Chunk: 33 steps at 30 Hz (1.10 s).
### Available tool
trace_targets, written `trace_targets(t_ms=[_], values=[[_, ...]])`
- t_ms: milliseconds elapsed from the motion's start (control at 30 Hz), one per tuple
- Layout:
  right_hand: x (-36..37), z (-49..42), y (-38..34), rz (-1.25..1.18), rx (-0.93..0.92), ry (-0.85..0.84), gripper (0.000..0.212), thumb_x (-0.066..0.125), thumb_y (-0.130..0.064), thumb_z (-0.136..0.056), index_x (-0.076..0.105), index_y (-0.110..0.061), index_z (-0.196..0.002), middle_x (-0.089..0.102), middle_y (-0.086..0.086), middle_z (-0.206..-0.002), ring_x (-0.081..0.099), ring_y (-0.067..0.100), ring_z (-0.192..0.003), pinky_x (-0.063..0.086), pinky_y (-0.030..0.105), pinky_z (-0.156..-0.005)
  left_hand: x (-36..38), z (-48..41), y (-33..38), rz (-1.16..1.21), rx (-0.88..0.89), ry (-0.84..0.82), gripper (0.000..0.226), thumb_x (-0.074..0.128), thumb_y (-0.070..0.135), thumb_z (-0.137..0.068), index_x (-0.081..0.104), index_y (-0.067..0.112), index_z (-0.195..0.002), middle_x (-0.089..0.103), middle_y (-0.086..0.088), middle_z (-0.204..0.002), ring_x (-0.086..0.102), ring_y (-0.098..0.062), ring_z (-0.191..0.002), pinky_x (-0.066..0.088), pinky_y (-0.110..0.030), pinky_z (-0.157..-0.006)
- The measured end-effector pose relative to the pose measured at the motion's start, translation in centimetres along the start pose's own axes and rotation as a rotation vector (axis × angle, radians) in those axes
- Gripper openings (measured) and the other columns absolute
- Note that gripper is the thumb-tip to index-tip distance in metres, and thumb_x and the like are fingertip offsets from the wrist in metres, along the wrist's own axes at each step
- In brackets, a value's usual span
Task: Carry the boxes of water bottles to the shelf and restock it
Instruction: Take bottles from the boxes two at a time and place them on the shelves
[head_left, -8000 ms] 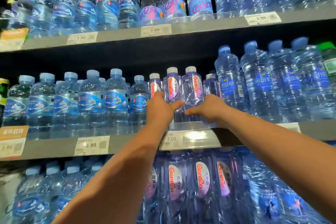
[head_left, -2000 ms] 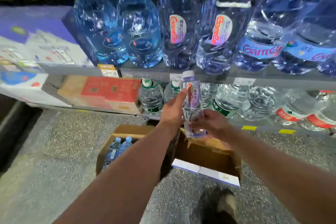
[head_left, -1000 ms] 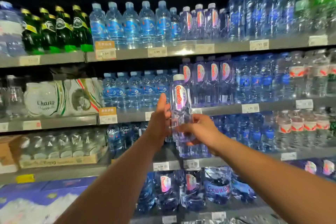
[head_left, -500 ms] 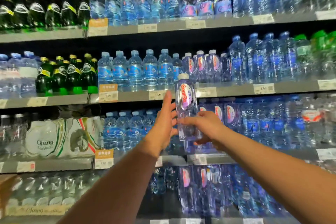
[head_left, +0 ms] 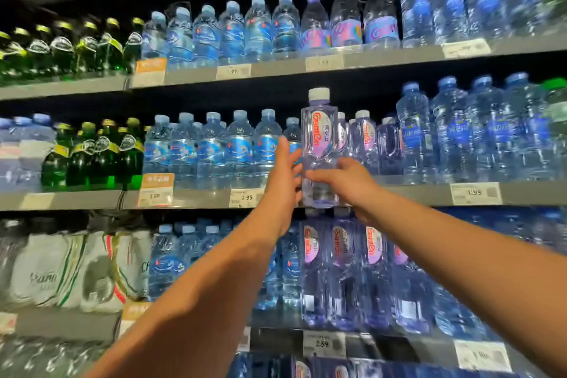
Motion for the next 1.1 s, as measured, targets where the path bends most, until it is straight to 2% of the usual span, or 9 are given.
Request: trace_targets(t_ms=[133, 267, 433, 533, 667, 767, 833, 933, 1100], values=[[-0.1, -3.2, -0.9, 0.004, -0.055, 0.003, 0.082, 0.073, -0.029, -0.082, 0.030, -0.002, -0.146, 0.040, 0.012, -0.147, 0.046, 0.023, -0.126, 0.037, 0.031, -0.093, -0.4, -2.4, 0.9, -0.024, 0.088, 0.043, 0.065, 0.019, 0.055, -0.098, 0.050, 0.010, -0.133, 0.059, 0.004, -0.108, 0.055, -0.005, -0.089, 0.041, -0.024, -0.089], [0.2, -6.0, -0.9, 0.040, -0.081, 0.034, 0.082, 0.076, -0.029, -0.079, 0.033, -0.004, -0.144, 0.042, 0.011, -0.145, 0.046, 0.025, -0.125, 0.039, 0.031, -0.092, -0.9, -4.9, 1.0, -0.061, 0.118, 0.056, 0.055, 0.024, 0.053, -0.098, 0.056, 0.015, -0.120, 0.059, 0.011, -0.090, 0.056, -0.002, -0.077, 0.044, -0.018, -0.066], [0.4, -8.8, -0.3, 0.045, -0.095, 0.112, 0.074, 0.080, -0.025, -0.075, 0.045, -0.001, -0.136, 0.052, 0.008, -0.133, 0.053, 0.020, -0.112, 0.045, 0.033, -0.092, -1.5, -7.8, 1.4, -0.114, 0.085, 0.003, 0.057, 0.023, 0.056, -0.097, 0.062, 0.015, -0.100, 0.062, 0.001, -0.100, 0.058, -0.009, -0.084, 0.045, -0.025, -0.078], [0.6, -9.7, -0.1, 0.133, -0.122, 0.179, 0.038, 0.083, -0.029, -0.070, 0.058, -0.011, -0.091, 0.053, 0.009, -0.087, 0.055, 0.025, -0.081, 0.043, 0.031, -0.062, -1.8, -8.9, 1.3, -0.127, 0.089, -0.014, 0.055, 0.023, 0.056, -0.097, 0.059, 0.015, -0.103, 0.061, 0.002, -0.094, 0.058, -0.007, -0.082, 0.046, -0.024, -0.078], [1.2, -10.9, 0.2, 0.199, -0.126, 0.185, 0.050, 0.083, -0.028, -0.070, 0.035, -0.016, -0.063, 0.033, 0.003, -0.063, 0.032, 0.017, -0.057, 0.026, 0.028, -0.052, -2.6, -10.4, 0.5, -0.181, 0.071, -0.011, 0.062, 0.023, 0.063, -0.094, 0.064, 0.017, -0.100, 0.064, -0.001, -0.111, 0.059, -0.015, -0.107, 0.044, -0.036, -0.094], [1.5, -11.9, 0.9, 0.247, -0.111, 0.171, 0.040, 0.082, -0.025, -0.072, 0.043, -0.014, -0.070, 0.040, 0.001, -0.069, 0.041, 0.018, -0.064, 0.031, 0.027, -0.052, -3.0, -11.3, -0.7, -0.204, 0.047, -0.020, 0.061, 0.023, 0.064, -0.093, 0.065, 0.020, -0.098, 0.066, 0.002, -0.102, 0.060, -0.012, -0.094, 0.045, -0.029, -0.080], [1.6, -12.3, 1.4, 0.303, -0.116, 0.170, 0.035, 0.079, -0.022, -0.076, 0.056, -0.008, -0.097, 0.052, 0.005, -0.089, 0.052, 0.024, -0.087, 0.041, 0.026, -0.064, -3.2, -11.8, -1.4, -0.210, 0.013, -0.018, 0.056, 0.024, 0.062, -0.094, 0.061, 0.021, -0.090, 0.062, 0.002, -0.093, 0.058, -0.014, -0.087, 0.045, -0.030, -0.083], [1.6, -12.7, 2.3, 0.403, -0.120, 0.178, 0.062, 0.078, -0.029, -0.076, 0.052, -0.001, -0.126, 0.058, 0.013, -0.118, 0.056, 0.029, -0.106, 0.042, 0.031, -0.080, -3.2, -12.1, -2.5, -0.244, -0.032, -0.009, 0.076, 0.031, 0.080, -0.077, 0.064, 0.015, -0.099, 0.067, -0.006, -0.105, 0.063, -0.026, -0.098, 0.045, -0.038, -0.093], [1.5, -13.4, 2.7, 0.464, -0.073, 0.148, 0.039, 0.079, -0.034, -0.074, 0.049, -0.010, -0.078, 0.054, 0.012, -0.078, 0.045, 0.021, -0.062, 0.035, 0.029, -0.052, -3.7, -16.5, -5.7, -0.338, -0.035, 0.071, 0.140, 0.026, 0.105, -0.021, 0.064, 0.010, -0.116, 0.067, -0.013, -0.113, 0.061, -0.035, -0.109, 0.044, -0.051, -0.101]])
Point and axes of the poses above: each hand's wrist, its own z-axis away from the middle knuckle, its own x-axis out of the palm, y = z × x, the point moved 8 cm from there along -z, towards the middle knuckle
